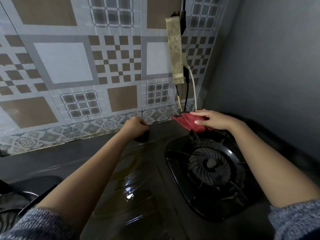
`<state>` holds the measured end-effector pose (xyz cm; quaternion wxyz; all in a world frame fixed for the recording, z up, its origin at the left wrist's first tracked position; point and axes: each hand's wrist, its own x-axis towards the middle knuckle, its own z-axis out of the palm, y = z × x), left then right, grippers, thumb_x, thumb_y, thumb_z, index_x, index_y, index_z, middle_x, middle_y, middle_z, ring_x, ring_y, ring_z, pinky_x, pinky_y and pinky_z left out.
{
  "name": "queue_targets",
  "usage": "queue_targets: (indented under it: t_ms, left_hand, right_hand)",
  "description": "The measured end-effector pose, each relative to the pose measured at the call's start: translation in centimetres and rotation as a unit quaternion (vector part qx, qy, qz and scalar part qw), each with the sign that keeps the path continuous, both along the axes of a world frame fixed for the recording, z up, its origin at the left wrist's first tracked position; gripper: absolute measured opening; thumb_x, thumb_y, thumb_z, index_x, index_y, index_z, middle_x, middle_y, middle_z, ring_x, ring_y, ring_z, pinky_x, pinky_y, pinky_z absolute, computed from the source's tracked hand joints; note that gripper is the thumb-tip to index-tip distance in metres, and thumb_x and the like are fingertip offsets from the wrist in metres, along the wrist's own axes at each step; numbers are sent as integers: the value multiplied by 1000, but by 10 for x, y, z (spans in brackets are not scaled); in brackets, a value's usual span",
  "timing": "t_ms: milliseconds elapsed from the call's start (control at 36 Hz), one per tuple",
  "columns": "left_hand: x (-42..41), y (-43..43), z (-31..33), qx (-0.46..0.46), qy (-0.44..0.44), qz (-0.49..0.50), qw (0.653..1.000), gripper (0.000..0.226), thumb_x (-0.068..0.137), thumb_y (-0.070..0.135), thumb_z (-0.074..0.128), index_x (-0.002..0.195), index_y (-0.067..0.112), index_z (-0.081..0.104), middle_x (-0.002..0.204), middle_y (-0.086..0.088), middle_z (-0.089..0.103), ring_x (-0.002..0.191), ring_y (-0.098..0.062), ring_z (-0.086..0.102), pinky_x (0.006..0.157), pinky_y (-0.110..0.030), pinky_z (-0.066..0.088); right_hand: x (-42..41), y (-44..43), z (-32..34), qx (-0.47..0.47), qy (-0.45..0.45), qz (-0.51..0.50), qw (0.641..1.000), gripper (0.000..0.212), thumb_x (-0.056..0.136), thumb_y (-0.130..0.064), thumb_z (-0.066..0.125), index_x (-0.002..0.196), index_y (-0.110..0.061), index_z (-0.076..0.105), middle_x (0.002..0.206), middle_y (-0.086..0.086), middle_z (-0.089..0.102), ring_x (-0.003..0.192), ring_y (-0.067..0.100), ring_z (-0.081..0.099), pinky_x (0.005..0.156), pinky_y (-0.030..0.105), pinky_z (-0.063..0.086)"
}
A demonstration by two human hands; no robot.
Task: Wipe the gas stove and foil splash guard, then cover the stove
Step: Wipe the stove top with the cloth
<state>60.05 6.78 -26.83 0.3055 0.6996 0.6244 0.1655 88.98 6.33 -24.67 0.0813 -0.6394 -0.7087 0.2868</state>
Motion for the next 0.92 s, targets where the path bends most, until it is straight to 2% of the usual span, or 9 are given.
queue_targets:
  t_ms: [56,167,306,417,611,778,917]
  left_hand:
    - [-2,-1,0,-4,4,-5,1000,27,91,21,55,115,9,61,120,-11,60,100,-19,53,80,-28,41]
    - [-7,-5,-2,-8,20,-14,1000,33,91,25,56,121,13,57,125,-11,57,112,-25,54,86,-31,44]
    - [-21,-9,-5,-20,24,-25,999,43,89,31,58,129,17,51,132,-8,54,118,-25,52,88,-30,40]
    - [-31,-13,-7,-22,45,-22,998,44,88,37,58,129,25,48,132,-6,53,119,-26,51,101,-44,42]
    - [-44,-13,-12,-26,54,-29,998,48,86,39,59,130,28,45,131,-6,51,118,-27,49,103,-49,39]
    - [-63,-13,-21,-25,73,-17,997,49,85,49,56,130,34,43,132,-3,50,120,-28,48,106,-53,33]
    - [-78,-14,-23,-30,71,-15,997,51,85,50,55,132,33,43,133,-5,50,121,-29,48,107,-54,31]
  right_hand:
    - [-7,-1,-1,34,-29,-36,998,57,90,-43,52,143,-36,30,157,-1,17,145,20,11,114,36,15]
    - [-18,-3,-7,-21,-120,-36,992,67,89,-56,44,146,-37,15,159,2,-2,146,24,-9,117,47,-2]
    - [-25,-4,-2,-65,-134,-32,988,68,91,-54,42,147,-38,7,158,1,-12,144,24,-15,115,49,-6]
    - [-35,-5,1,-83,-152,-28,984,67,93,-49,42,147,-38,4,158,2,-13,144,24,-15,115,46,-7]
    - [-51,-6,15,-107,-151,-11,983,67,94,-39,49,147,-36,8,158,1,-7,146,25,-1,116,39,6]
    - [-67,-3,19,-117,-120,-11,986,68,93,-26,55,147,-33,15,158,-1,6,145,24,11,115,36,13]
    - [-79,-2,23,-110,-153,9,982,69,92,-24,56,147,-33,16,157,1,14,143,24,17,112,34,18]
